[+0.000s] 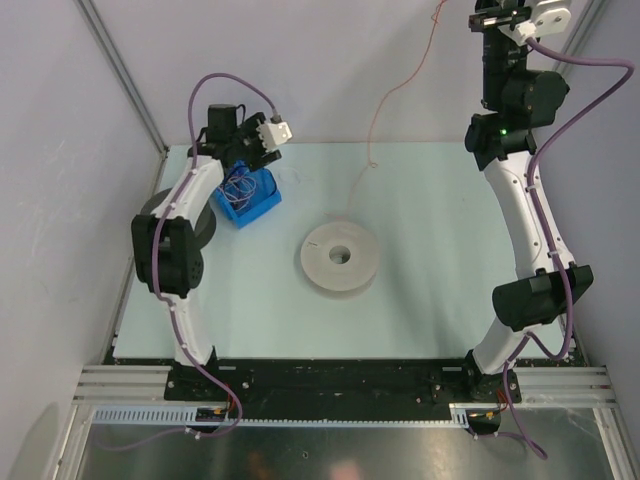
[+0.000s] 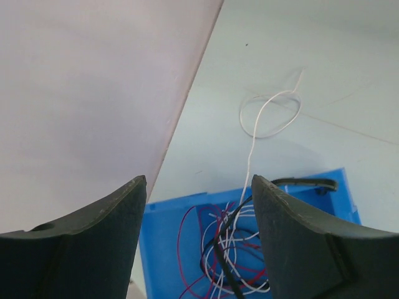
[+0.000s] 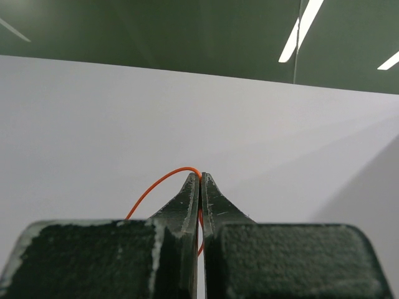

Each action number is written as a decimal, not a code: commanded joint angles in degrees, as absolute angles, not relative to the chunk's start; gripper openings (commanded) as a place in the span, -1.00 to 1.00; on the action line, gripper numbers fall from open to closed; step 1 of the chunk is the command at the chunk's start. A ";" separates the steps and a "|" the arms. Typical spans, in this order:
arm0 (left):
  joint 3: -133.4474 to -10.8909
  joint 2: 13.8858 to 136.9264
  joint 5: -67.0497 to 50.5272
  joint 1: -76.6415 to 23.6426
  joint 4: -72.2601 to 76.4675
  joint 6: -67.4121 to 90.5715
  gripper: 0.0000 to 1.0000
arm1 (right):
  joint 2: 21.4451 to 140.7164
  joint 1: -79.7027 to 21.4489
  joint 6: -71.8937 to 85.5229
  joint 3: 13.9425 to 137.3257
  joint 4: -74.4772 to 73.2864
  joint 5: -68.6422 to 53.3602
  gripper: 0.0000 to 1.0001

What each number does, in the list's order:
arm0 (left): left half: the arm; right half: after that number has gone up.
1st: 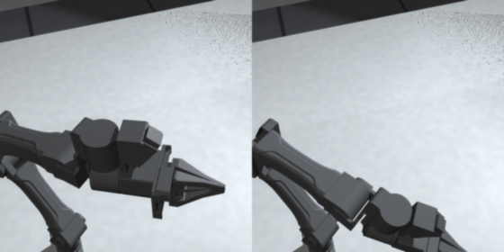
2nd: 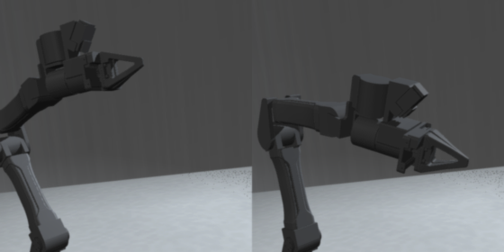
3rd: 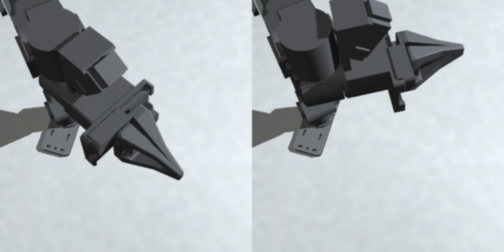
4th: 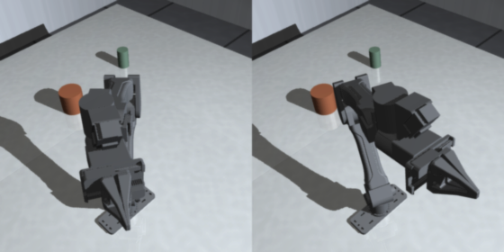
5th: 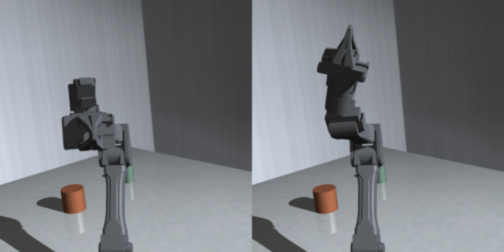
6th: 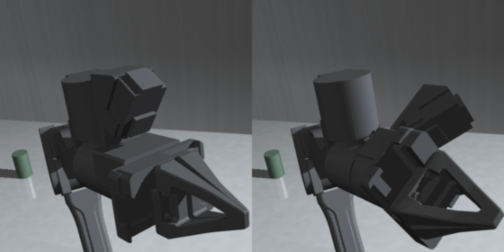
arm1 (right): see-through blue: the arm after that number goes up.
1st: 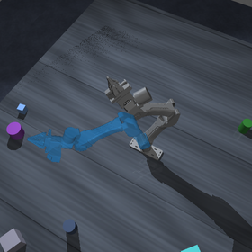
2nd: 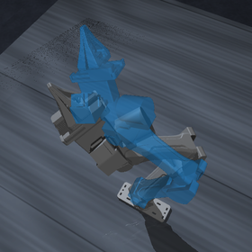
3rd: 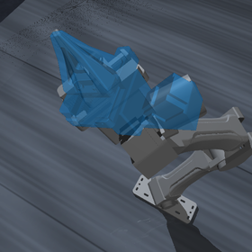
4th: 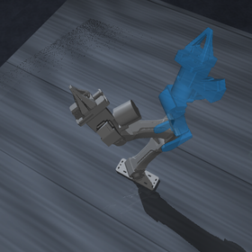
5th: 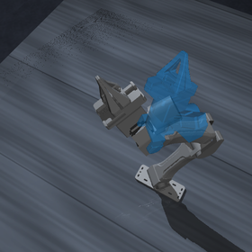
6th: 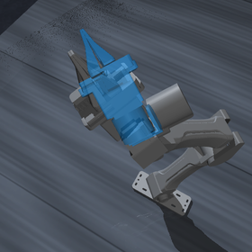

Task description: Wrap the cables

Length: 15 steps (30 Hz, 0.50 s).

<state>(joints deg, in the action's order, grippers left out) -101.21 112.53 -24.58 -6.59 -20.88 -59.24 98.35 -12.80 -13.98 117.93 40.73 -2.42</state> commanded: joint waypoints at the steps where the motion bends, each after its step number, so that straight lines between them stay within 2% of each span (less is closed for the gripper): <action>1: -105.45 115.51 -24.74 -7.62 -22.81 -57.26 0.43 | 95.92 -12.01 -13.63 117.16 43.57 -2.29 -1.00; 7: -108.73 121.28 -14.80 -13.70 -23.12 -63.07 0.36 | 95.81 -11.04 -13.96 115.65 44.16 -1.96 -1.00; 15: -112.39 130.35 -0.23 -19.11 -23.24 -76.22 0.43 | 95.81 -9.03 -12.68 114.83 44.53 -1.98 -1.00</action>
<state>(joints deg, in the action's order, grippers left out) -108.68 127.20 -9.47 -17.26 -22.68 -67.96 98.02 -9.91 -13.76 114.80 41.76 -2.39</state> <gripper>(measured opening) 0.710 0.017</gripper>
